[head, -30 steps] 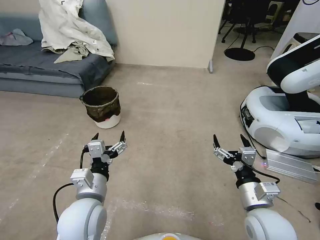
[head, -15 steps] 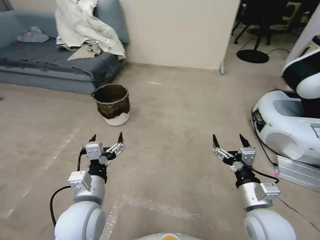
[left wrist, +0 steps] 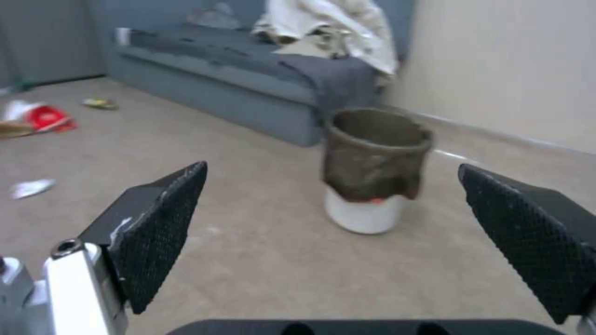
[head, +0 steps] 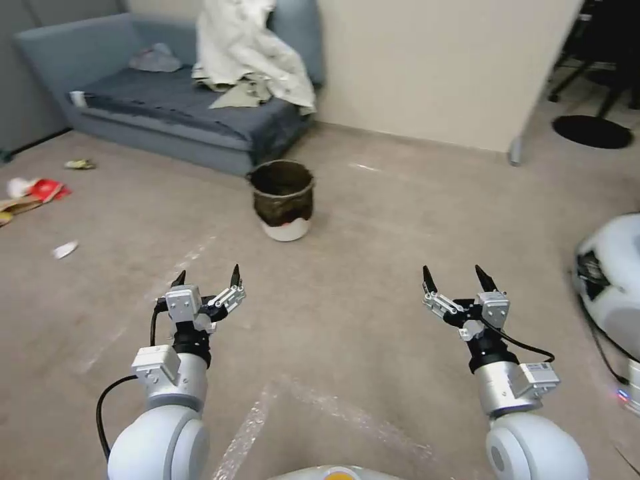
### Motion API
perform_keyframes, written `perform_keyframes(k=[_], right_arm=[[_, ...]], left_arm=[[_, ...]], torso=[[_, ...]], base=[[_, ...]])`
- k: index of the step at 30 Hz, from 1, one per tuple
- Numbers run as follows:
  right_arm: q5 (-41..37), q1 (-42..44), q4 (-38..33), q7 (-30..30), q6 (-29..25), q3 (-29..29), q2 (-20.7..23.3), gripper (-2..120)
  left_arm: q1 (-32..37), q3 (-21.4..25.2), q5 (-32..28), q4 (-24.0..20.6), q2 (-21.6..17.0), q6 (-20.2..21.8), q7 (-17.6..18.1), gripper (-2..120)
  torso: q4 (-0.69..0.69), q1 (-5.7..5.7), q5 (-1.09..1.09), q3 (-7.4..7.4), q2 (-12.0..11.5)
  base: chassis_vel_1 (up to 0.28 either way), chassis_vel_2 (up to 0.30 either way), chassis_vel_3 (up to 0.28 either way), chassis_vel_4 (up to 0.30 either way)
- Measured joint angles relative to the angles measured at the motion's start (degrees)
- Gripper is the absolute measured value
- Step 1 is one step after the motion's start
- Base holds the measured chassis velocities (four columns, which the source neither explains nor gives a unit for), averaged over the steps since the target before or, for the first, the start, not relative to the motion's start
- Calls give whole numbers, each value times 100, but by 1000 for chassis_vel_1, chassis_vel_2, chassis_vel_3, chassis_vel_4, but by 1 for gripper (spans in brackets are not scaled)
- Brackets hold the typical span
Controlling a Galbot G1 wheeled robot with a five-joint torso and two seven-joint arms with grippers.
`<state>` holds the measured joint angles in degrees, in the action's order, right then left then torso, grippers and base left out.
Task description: Pick up the trash can from the floor.
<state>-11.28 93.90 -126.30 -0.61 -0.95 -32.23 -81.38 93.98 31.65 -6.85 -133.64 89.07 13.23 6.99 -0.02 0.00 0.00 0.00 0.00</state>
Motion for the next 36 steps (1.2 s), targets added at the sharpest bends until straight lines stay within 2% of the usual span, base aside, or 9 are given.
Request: perform_keyframes(k=[9, 19, 36], right_arm=[[-21, -41, 158, -190, -258, -23, 7, 100], [-11, -42, 200, -260, -314, -5, -6, 100], [16, -43, 199, -260, -326, 21, -43, 100]], left_arm=[[8, -23, 55, 49, 34, -98, 51, 100], [21, -10, 162, 32, 42, -92, 99, 100], [-42, -16, 128, 106, -13, -138, 80, 100]], torso=[[3, 0, 0, 0, 0], [2, 0, 0, 0, 0], [2, 0, 0, 0, 0]], base=[[57, 54, 59, 61], [-5, 3, 6, -4], [-134, 139, 139, -142]])
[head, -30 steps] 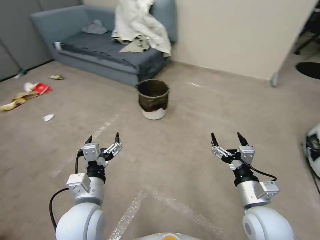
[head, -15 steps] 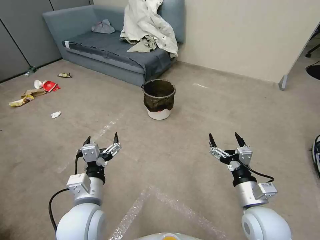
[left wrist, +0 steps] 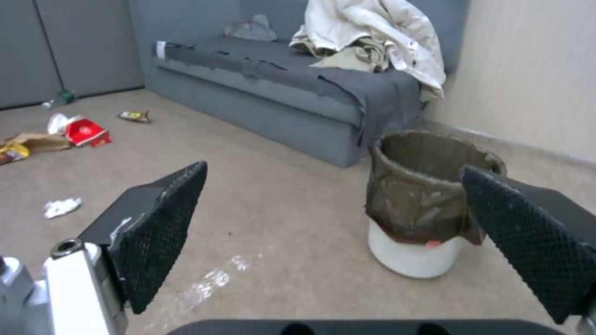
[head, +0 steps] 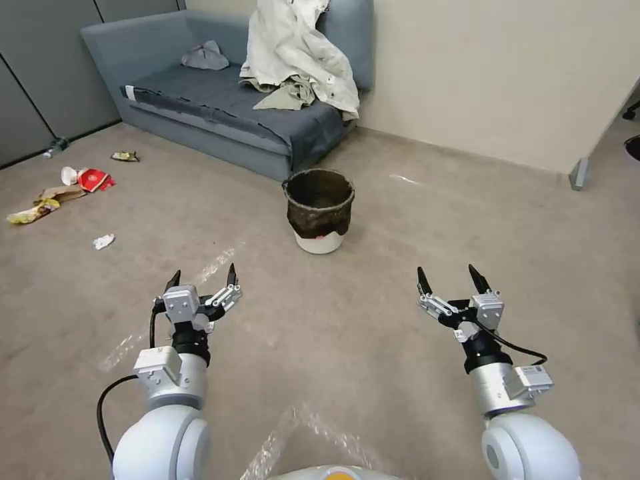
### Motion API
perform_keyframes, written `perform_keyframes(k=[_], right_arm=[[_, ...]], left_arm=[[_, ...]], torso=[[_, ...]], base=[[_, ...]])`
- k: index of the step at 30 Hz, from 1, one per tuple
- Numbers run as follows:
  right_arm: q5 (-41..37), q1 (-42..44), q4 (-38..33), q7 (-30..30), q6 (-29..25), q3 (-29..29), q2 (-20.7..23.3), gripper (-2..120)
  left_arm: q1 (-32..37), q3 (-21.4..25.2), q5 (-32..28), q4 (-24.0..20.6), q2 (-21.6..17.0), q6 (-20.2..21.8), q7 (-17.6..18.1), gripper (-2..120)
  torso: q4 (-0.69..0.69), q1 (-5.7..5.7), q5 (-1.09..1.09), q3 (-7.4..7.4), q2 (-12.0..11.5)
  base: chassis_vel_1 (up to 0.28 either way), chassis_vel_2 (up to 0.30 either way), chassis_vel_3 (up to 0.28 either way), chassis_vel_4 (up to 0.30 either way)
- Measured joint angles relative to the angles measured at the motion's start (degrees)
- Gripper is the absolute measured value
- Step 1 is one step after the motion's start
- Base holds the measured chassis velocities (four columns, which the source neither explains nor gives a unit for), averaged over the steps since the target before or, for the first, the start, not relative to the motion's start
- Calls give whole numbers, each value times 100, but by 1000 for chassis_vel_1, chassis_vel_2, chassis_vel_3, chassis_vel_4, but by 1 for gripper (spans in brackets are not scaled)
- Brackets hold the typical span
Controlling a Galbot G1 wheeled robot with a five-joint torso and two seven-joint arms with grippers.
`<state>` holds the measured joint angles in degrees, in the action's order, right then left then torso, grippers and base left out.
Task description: Pick up the trash can from the floor.
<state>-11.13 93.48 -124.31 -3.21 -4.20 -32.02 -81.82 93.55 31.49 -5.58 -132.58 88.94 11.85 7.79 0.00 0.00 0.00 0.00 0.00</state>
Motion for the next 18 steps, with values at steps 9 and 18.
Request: perform_keyframes(k=[9, 18], right_arm=[[44, -2, -4, 3, 13, 24, -25, 100], [67, -3, -3, 3, 13, 33, -49, 100]], left_arm=[[-53, 11, -129, 98, -32, -27, -12, 100], [-63, 23, -156, 115, -59, -43, -14, 100]], torso=[[0, 0, 2, 0, 0], [-1, 0, 2, 0, 0]], base=[[-138, 140, 144, -141], [-221, 210, 217, -197]])
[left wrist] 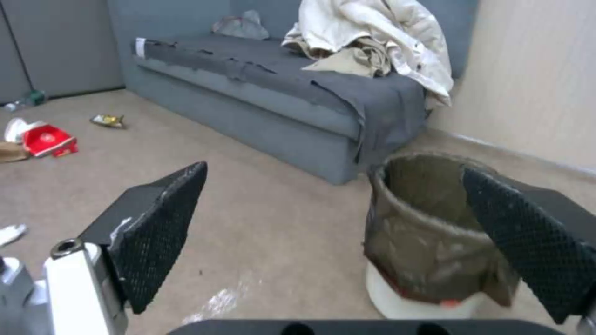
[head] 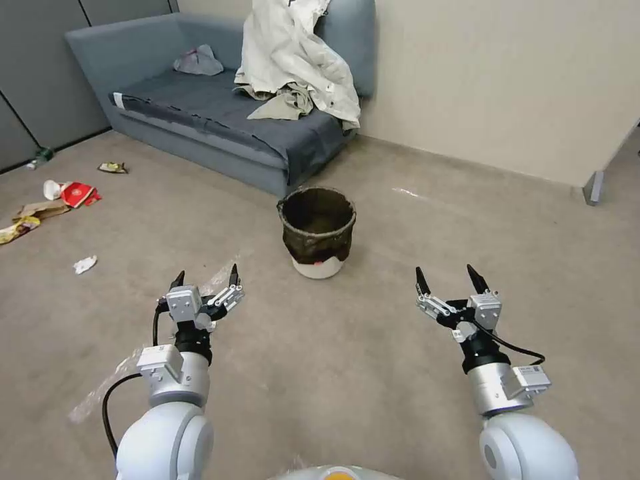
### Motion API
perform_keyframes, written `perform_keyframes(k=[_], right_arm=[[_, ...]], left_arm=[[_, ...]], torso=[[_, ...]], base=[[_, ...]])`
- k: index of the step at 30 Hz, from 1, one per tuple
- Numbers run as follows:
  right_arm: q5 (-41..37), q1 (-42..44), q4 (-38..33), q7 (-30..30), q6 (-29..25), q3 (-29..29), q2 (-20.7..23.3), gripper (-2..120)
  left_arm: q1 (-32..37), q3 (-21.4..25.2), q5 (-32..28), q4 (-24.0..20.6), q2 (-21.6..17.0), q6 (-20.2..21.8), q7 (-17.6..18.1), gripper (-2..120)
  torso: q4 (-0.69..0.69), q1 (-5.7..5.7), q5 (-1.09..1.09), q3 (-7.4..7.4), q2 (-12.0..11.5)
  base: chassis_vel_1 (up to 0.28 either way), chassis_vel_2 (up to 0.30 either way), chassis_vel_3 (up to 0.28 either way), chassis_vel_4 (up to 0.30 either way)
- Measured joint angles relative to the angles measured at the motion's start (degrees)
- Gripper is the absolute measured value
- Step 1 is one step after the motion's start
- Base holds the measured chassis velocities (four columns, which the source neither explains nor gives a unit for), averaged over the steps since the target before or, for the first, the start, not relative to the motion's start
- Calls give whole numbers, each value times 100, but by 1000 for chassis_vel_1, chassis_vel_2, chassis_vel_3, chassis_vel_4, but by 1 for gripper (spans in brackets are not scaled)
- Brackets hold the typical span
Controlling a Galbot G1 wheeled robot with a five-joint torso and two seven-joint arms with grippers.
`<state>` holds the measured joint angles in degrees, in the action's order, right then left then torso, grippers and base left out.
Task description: Pick up the trash can from the floor.
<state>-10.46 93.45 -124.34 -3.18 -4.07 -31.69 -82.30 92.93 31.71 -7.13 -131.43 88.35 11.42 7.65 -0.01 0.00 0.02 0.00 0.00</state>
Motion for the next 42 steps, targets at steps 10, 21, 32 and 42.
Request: perform_keyframes(k=[10, 21, 32, 42], right_arm=[[14, 11, -1, 0, -17, 11, -17, 100], [-1, -9, 44, -58, -210, 27, -42, 100], [-26, -2, 86, -98, -336, 26, -40, 100], [-1, 48, 27, -99, -323, -6, -36, 100]], left_arm=[[-31, 0, -44, 22, -22, -2, -8, 100], [-54, -9, -55, 73, -39, -18, -5, 100], [-496, -163, -818, 240, -305, 524, 359, 100], [-1357, -213, -2104, 745, -823, 1500, 570, 100]], torso=[[0, 0, -3, 0, 0], [0, 1, -1, -1, -1], [1, 0, -2, 0, 0], [1, 0, 0, 0, 0]], base=[[-215, 218, 212, -216], [-153, 165, 153, -167], [5, -9, -7, 5], [0, 0, 0, 0]])
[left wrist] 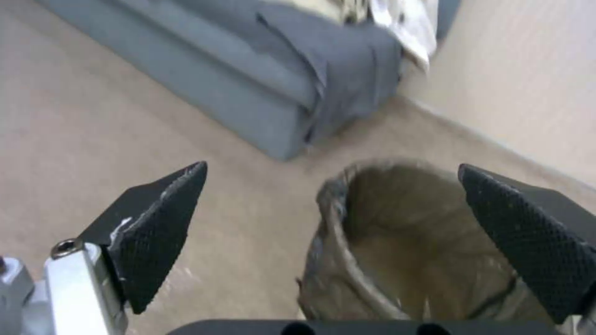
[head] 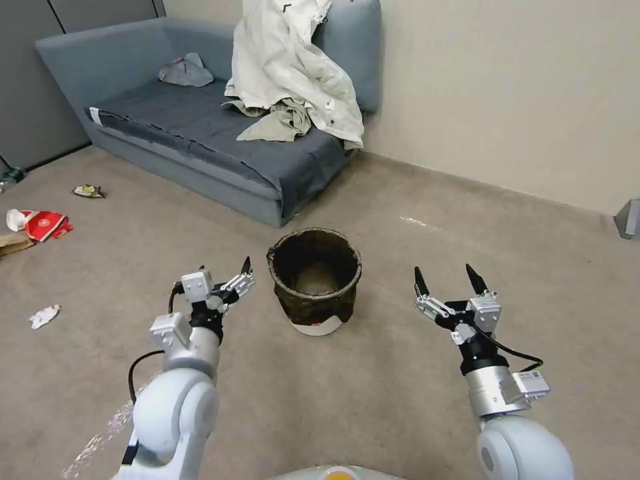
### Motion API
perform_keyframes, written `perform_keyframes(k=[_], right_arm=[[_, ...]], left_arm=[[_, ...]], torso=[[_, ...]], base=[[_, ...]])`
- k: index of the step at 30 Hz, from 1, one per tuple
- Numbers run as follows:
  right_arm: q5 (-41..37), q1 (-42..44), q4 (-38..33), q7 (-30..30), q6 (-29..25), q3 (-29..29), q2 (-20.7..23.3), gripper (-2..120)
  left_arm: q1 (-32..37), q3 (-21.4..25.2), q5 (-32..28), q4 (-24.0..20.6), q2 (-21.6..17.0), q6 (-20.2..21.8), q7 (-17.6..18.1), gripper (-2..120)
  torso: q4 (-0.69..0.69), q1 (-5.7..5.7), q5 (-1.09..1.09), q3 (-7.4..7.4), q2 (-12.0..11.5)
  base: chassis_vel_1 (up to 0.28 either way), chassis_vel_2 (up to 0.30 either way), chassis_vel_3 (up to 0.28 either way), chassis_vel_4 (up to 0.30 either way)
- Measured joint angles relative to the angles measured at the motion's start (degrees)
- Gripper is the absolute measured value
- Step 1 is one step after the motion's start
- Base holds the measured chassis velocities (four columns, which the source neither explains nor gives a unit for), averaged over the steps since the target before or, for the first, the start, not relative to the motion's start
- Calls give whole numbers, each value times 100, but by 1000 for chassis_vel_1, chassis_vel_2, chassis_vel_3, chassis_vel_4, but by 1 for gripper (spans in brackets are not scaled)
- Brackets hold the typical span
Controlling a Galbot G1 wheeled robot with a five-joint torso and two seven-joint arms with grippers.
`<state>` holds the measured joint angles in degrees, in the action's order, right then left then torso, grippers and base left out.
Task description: Pick up the trash can from the floor.
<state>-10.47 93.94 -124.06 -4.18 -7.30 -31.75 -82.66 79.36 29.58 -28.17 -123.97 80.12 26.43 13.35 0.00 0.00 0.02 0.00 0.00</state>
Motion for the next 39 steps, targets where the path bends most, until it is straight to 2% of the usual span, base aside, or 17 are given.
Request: perform_keyframes(k=[1, 5, 7, 16, 20, 22, 24, 30, 32, 39], right_arm=[[0, -1, -34, 0, 28, -1, 8, 100], [0, 9, -61, 0, 50, -11, -2, 100], [15, 22, -70, 2, 61, -39, -48, 100], [94, 16, -25, 25, 82, -98, -165, 100], [120, -17, 0, 49, 108, -137, -224, 100], [120, -17, 1, 51, 109, -142, -227, 100], [121, -19, 0, 74, 116, -179, -241, 100], [108, -16, 0, 104, 116, -232, -239, 100], [92, -14, 1, 116, 109, -251, -237, 100], [76, -22, 0, 131, 105, -264, -222, 100]], left_arm=[[-139, -27, -192, 209, -151, 131, 52, 100], [-368, -119, -615, 484, -332, 378, 228, 100], [-730, -247, -1147, 848, -477, 599, 358, 100], [-1414, -505, -1521, 1481, -636, 678, 360, 100], [-2061, -788, -1985, 1979, -745, 965, 633, 99], [-2118, -813, -2025, 2022, -750, 1003, 666, 99], [-2429, -957, -2195, 2311, -762, 1212, 857, 99], [-2681, -1136, -2362, 2655, -784, 1374, 1005, 98], [-2832, -1234, -2506, 2918, -774, 1434, 1069, 97], [-3002, -1325, -2603, 3173, -733, 1562, 1187, 95]], torso=[[-1, 0, -1, 0, 0], [-2, 0, 0, 0, 0], [0, 0, -1, 0, 0], [-2, 0, -1, 0, 0], [0, 0, -1, 0, 0], [0, 0, -2, 0, 0], [1, 0, -1, 0, 0], [-1, -1, -1, -1, 0], [-1, 0, -2, 0, 0], [0, 0, -2, 0, 0]], base=[[0, 0, 0, 0], [0, 0, 0, 0], [0, 0, 0, 0], [0, 0, 0, 0], [0, 0, 0, 0], [0, 0, 0, 0], [0, 0, 0, 0], [0, 0, 0, 0], [0, 0, 0, 0], [0, 0, 0, 0]])
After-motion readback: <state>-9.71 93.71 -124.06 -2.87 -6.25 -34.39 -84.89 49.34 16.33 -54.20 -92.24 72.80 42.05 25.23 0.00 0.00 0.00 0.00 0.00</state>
